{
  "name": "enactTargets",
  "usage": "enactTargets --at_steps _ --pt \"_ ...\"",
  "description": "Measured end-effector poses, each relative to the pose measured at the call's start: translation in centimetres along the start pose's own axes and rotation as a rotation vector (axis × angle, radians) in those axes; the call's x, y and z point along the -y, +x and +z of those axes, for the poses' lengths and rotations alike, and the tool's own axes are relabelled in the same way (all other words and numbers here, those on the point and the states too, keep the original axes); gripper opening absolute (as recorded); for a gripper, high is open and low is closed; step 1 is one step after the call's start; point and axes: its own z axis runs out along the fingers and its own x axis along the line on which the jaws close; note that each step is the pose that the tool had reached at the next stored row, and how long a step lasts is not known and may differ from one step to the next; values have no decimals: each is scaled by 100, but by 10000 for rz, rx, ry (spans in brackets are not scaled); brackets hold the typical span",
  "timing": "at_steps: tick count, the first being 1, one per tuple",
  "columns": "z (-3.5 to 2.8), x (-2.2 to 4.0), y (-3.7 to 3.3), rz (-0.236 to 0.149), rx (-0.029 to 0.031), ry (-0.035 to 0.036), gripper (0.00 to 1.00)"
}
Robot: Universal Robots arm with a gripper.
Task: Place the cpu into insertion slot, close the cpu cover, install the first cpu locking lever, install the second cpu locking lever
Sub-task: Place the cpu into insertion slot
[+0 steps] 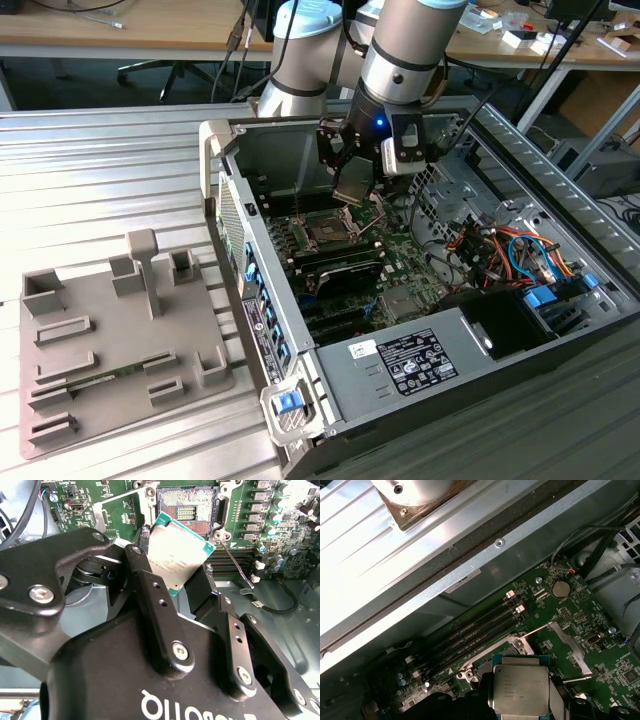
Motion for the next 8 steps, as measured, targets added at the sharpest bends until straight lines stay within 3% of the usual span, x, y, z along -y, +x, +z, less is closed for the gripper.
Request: enactTargets --at_steps 8 --pt "5 1 0 72 6 -1 55"
